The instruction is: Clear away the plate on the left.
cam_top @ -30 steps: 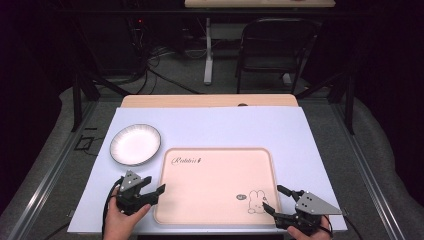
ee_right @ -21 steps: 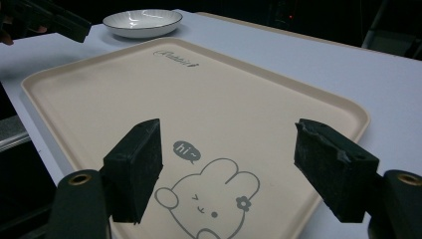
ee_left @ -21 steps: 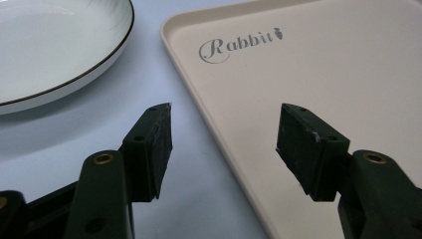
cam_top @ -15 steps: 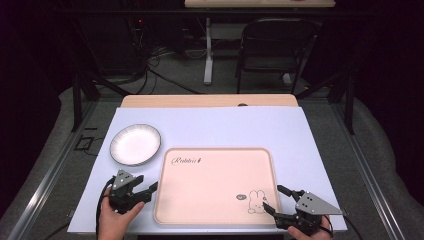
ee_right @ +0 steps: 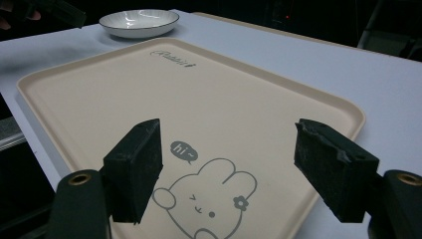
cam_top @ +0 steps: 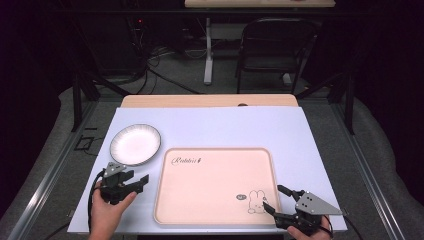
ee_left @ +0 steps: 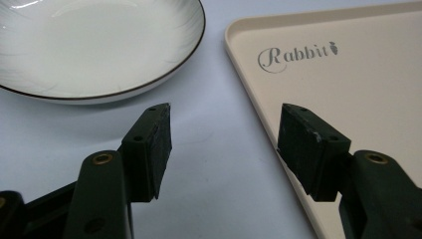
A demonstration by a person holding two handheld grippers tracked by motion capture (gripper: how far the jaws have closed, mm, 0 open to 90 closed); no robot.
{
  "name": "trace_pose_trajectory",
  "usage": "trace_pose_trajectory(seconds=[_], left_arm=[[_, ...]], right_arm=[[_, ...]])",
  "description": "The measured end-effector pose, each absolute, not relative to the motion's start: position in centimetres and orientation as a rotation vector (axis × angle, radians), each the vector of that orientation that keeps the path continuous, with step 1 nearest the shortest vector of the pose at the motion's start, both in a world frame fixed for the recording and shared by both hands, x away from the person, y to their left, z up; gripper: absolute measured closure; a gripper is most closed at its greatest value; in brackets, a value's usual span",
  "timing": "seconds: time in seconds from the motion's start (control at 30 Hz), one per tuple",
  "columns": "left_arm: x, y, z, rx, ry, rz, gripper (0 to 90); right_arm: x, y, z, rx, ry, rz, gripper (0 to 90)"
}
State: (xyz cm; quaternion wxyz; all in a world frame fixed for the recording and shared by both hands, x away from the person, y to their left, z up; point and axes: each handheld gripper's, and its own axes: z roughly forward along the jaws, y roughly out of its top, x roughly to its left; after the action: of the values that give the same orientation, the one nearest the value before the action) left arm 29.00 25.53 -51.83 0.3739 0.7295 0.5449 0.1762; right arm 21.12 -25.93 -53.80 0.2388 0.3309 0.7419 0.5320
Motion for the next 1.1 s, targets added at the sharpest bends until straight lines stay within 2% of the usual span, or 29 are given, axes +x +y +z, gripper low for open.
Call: trace_pose_trajectory(seconds=[0.83,1.1], left_arm=[[33.7,29.5,-48.0,1.826,1.559,0.343,37.9],[35.0,31.0,-48.0,1.732,1.641,0.278,38.3]], right_arm=[[21.1,-25.9,-53.8,0.909,2.031,1.453,26.5],[21.1,-25.9,-53.8,0.911,2.031,1.455,26.5]])
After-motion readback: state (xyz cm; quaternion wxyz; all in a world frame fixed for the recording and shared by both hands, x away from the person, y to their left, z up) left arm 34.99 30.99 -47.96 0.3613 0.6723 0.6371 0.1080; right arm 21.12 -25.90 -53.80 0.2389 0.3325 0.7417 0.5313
